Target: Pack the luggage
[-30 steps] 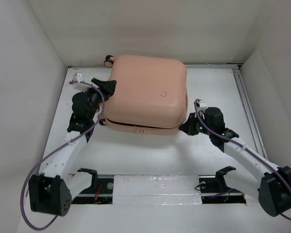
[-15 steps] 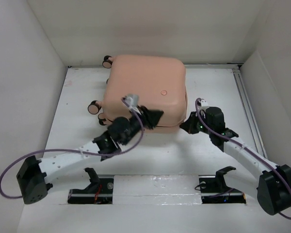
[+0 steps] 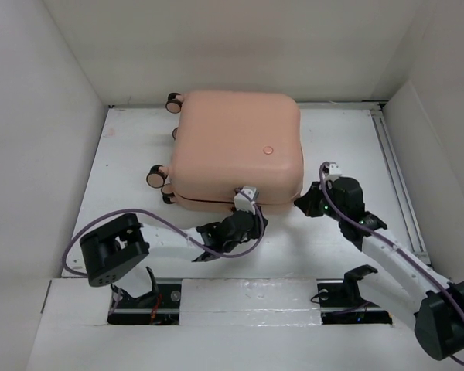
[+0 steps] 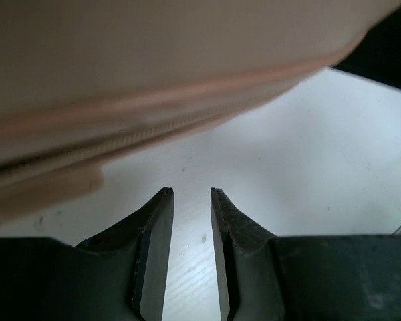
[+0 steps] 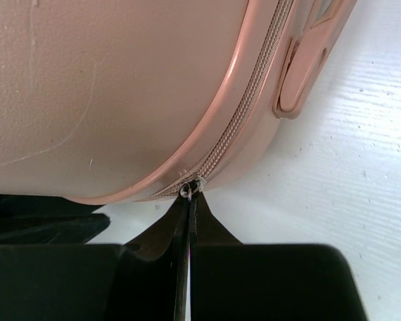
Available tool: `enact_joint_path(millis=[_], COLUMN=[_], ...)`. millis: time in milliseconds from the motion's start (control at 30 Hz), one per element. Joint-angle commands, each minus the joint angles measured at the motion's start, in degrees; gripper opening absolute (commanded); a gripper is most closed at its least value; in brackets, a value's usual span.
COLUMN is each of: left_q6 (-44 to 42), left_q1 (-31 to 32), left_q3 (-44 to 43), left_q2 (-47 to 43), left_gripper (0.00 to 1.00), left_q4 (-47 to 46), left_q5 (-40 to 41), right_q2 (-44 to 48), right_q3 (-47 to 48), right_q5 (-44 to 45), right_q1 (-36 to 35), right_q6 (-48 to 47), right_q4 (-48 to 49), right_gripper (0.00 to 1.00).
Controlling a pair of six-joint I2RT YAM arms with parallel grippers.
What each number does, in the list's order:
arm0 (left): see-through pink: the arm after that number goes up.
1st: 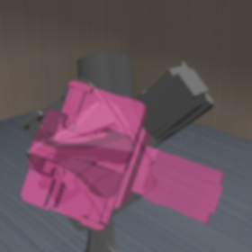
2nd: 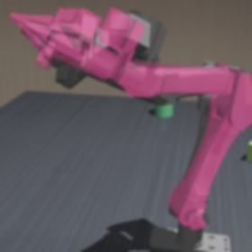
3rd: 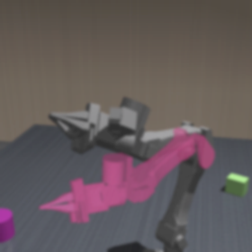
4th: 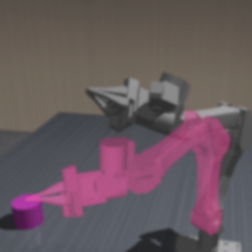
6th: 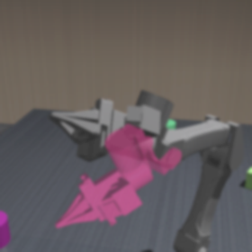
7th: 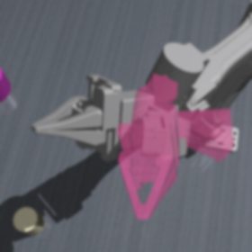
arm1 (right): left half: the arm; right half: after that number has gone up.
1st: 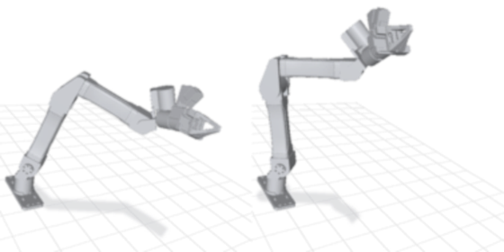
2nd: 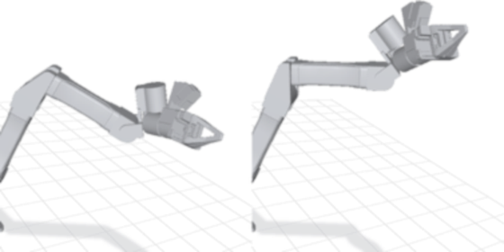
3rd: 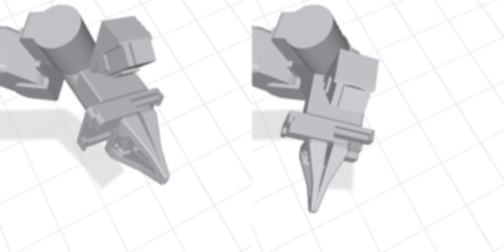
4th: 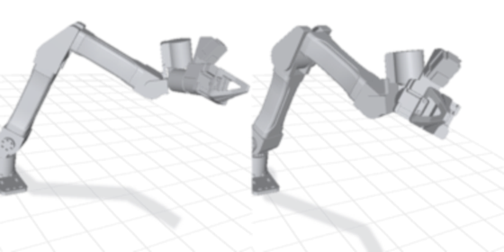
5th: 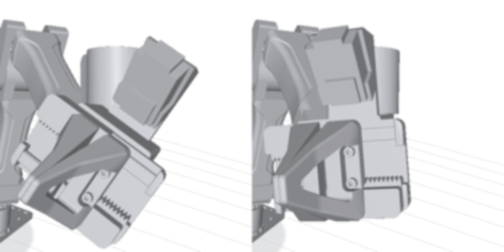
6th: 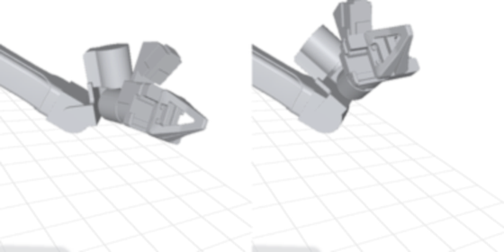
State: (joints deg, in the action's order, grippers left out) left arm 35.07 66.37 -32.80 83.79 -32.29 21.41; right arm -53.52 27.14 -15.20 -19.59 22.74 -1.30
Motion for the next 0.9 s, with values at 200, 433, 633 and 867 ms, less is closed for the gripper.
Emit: enact_joint_path(millis=[200, 433, 633, 867], left_q6=[1.8, 3.0, 4.1, 4.7], left_q1=[-2.9, -4.0, -6.2, -6.7], left_q3=[-9.4, -14.3, -15.8, -12.7], left_q2=[9.1, 14.6, 15.7, 12.2], left_gripper=[0.24, 0.24, 0.24, 0.28], left_q4=[-8.0, -8.5, -9.3, -10.7], left_q5=[1.4, -1.1, -3.7, -6.3], right_q2=[6.0, 7.2, 6.0, 1.9], right_q3=[4.4, 8.6, 10.4, 9.0], right_q5=[6.9, 15.5, 18.7, 23.9], right_q1=[-8.9, -23.2, -31.6, -31.6], right_q6=[-0.9, 0.9, 1.4, 2.0], right_q4=[-8.2, -13.2, -12.2, -3.3], right_gripper=[0.00, 0.00, 0.00, 0.00])
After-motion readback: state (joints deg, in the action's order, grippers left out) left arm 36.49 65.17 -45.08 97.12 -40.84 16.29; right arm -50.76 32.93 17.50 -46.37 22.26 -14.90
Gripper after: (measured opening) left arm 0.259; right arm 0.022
